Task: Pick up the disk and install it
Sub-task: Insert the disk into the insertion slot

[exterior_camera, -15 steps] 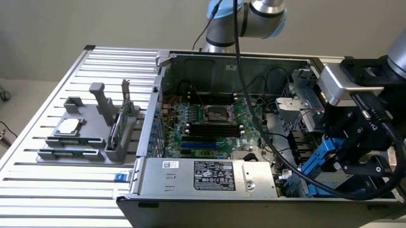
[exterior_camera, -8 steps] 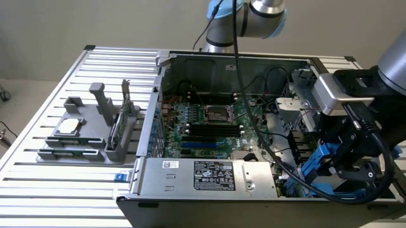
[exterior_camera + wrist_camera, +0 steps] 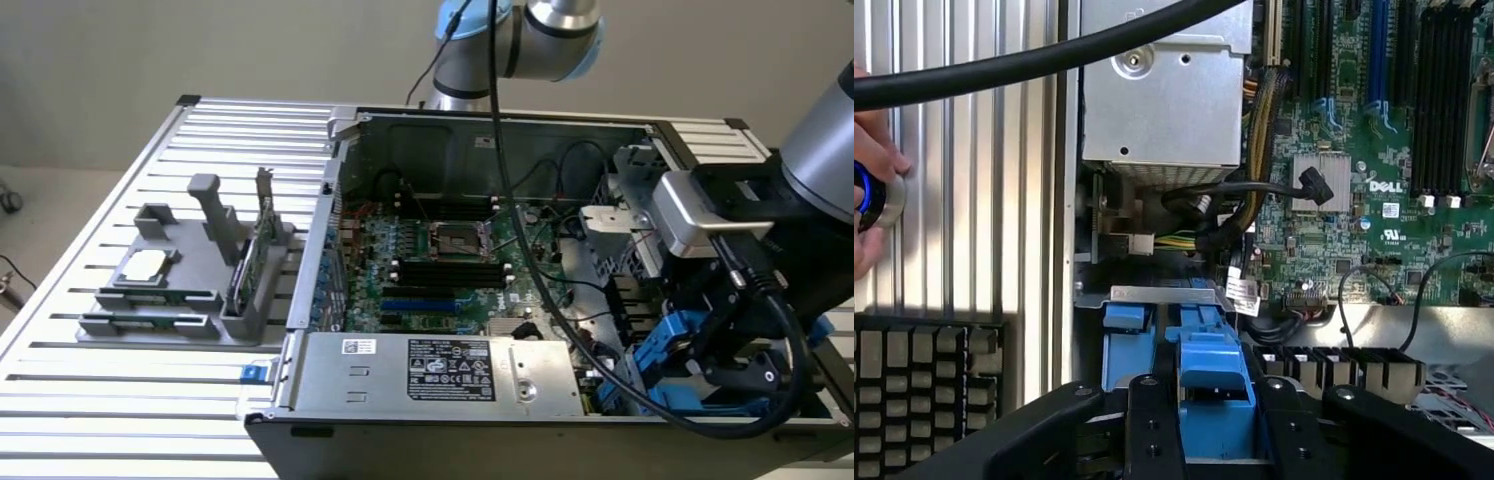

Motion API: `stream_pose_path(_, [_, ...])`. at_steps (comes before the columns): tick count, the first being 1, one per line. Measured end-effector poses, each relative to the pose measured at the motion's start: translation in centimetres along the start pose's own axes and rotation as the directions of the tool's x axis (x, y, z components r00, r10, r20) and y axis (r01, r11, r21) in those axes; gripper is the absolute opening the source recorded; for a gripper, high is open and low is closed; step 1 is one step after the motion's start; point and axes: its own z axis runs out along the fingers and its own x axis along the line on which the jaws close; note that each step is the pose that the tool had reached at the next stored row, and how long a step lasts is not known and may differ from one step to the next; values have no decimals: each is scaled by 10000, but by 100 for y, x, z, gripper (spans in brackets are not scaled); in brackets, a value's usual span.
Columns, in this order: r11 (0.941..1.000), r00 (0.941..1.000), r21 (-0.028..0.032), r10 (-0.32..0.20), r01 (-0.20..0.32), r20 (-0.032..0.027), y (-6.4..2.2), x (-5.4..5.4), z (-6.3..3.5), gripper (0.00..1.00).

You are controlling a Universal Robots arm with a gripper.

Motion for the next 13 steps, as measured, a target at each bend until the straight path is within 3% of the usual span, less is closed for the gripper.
stream_pose_path(1, [10000,10000,1,-4,4,-2,0,0,0,34])
stream_pose_path(2, [10000,10000,1,-7,7,-2,0,0,0,40])
stream_pose_path(7, [10000,10000,7,-22,22,0,-7,-12,2,40])
stream_pose_path(13, [9999,9999,6,-113,113,-6,-90,-18,-9,40])
